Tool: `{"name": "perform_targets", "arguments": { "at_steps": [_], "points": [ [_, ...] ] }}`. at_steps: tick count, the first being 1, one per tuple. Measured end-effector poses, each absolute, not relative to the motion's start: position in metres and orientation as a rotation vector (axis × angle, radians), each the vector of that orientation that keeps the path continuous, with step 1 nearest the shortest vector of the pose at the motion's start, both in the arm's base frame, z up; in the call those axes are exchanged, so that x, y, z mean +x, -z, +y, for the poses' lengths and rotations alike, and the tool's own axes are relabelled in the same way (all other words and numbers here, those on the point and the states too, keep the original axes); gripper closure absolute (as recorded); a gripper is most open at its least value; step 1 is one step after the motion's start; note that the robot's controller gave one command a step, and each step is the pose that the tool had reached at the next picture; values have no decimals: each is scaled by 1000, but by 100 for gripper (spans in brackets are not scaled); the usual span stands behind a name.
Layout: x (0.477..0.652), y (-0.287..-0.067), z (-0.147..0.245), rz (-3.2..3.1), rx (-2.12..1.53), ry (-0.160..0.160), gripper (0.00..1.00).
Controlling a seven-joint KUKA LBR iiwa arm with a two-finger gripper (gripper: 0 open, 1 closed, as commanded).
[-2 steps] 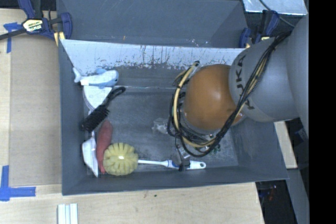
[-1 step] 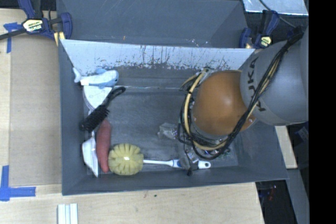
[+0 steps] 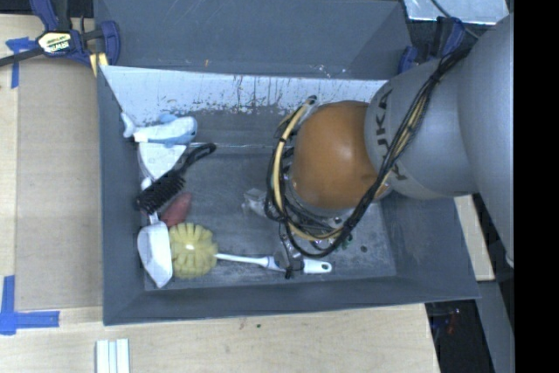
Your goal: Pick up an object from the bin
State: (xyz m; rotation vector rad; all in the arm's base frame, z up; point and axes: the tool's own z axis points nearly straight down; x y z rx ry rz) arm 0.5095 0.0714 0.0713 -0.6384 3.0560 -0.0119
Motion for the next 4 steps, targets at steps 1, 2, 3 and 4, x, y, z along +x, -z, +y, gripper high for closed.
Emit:
{"name": "perform_targets", "arguments": {
  "at_steps": [1, 2, 3, 4],
  "points": [
    [486, -72, 59, 3042, -695, 6, 0],
    [512, -71, 89, 2937, -1041, 17, 0],
    [499, -71, 73, 3017, -773, 9, 0],
    [500, -71, 79, 3011, -805, 13, 0]
  ]
}}
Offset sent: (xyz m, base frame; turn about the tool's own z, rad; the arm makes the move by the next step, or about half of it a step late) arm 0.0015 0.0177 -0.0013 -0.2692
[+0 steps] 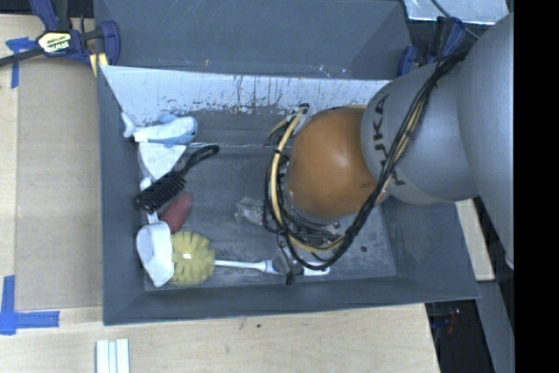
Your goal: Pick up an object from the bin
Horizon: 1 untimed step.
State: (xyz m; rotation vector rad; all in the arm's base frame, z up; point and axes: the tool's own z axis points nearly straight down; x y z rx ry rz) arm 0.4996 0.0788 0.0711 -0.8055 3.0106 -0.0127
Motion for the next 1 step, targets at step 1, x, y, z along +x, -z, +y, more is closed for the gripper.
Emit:
{"name": "perform_targets", "arguments": {
  "at_steps": [1],
  "points": [
    [501, -71, 96, 3013, -800, 17, 0]
  ]
}}
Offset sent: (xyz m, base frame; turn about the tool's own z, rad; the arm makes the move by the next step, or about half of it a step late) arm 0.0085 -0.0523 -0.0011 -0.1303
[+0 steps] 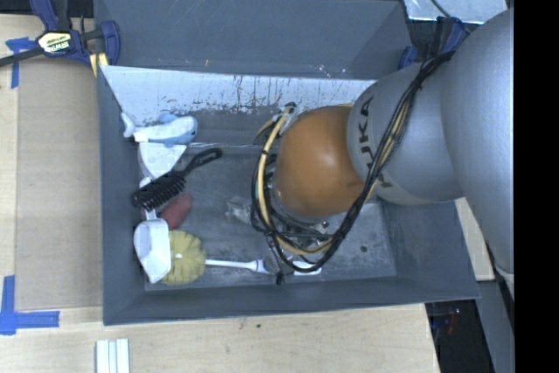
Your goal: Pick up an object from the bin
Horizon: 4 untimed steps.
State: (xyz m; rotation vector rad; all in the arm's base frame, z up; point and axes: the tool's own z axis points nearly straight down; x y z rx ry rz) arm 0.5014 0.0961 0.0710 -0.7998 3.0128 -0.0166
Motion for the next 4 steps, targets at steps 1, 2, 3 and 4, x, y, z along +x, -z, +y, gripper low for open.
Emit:
{"name": "perform_targets", "arguments": {
  "at_steps": [1, 2, 3, 4],
  "points": [
    [507, -71, 55, 3021, -746, 10, 0],
    [503, -71, 94, 3022, -749, 14, 0],
    [503, -71, 130, 3030, -735, 25, 0],
    [500, -72, 115, 3029, -725, 25, 100]
  ]
}}
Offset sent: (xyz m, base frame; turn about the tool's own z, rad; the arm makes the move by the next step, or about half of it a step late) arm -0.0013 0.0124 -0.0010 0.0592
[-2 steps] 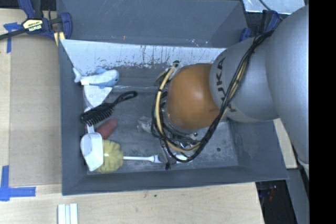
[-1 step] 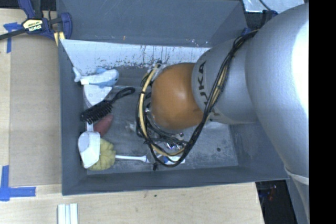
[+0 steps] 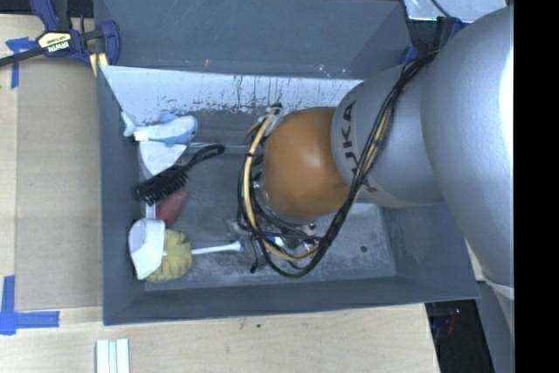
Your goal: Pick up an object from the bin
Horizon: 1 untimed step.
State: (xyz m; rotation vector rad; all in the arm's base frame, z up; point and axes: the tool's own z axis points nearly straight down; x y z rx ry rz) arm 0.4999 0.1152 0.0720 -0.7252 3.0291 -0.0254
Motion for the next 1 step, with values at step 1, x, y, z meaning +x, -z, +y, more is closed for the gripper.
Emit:
{"name": "perform_targets", "arguments": {
  "at_steps": [1],
  "points": [
    [500, -72, 115, 3029, -726, 25, 100]
  ]
}}
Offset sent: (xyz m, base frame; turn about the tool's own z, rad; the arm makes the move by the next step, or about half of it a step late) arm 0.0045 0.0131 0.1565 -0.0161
